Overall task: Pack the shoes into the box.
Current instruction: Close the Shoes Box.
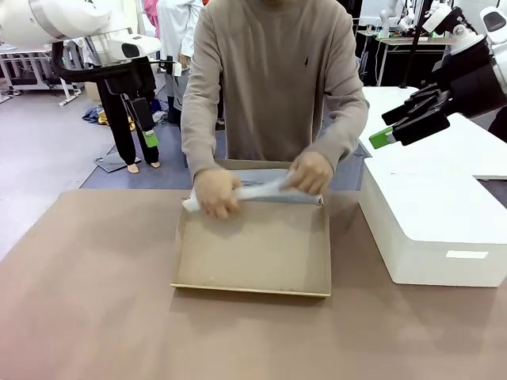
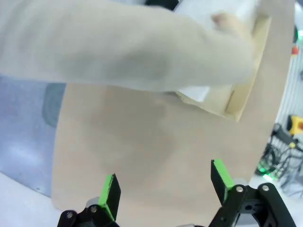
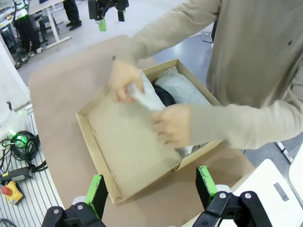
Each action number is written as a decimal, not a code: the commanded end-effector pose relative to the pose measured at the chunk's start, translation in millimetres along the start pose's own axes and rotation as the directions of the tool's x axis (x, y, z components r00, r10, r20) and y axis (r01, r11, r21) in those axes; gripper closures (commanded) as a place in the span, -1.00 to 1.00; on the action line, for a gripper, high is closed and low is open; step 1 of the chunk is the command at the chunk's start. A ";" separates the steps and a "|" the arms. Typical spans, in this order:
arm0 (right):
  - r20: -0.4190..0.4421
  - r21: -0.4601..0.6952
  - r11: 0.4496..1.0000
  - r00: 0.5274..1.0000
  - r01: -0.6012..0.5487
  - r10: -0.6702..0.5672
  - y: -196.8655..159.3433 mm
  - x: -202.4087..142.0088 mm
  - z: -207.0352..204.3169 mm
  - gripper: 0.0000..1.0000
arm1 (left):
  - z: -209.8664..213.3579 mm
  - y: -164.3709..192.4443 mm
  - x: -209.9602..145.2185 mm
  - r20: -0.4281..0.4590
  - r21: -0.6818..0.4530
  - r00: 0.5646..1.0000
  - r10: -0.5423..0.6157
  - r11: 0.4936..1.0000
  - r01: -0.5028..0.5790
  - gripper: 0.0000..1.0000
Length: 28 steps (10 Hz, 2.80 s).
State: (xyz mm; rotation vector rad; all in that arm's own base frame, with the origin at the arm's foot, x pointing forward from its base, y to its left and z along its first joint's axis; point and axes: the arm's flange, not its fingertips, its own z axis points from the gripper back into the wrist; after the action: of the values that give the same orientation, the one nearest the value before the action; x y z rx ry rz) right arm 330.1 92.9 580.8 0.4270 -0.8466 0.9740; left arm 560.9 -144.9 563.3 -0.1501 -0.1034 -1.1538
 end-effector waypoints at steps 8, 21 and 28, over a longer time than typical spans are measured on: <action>0.018 0.012 1.000 1.000 -0.011 0.011 -1.9 0.4 -0.4 -1.00 | -0.2 31.0 -27.4 0.180 -0.033 0.921 -0.346 0.934 0.357 0.20; 0.018 0.012 1.000 1.000 -0.011 0.011 -1.9 0.4 -0.4 -1.00 | 2.7 27.5 -27.6 0.168 -0.041 0.918 -0.360 0.927 0.372 1.00; 0.018 0.012 1.000 1.000 -0.011 0.011 -1.9 0.4 -0.4 -1.00 | -32.9 60.6 -52.9 0.361 -0.223 0.906 -0.219 0.923 0.312 1.00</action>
State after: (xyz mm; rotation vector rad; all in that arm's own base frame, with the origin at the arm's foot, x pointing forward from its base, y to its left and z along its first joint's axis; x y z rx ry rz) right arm 330.1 92.9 580.7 0.4270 -0.8466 0.9739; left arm 589.4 -86.2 519.6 -0.5302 -0.2479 -1.4179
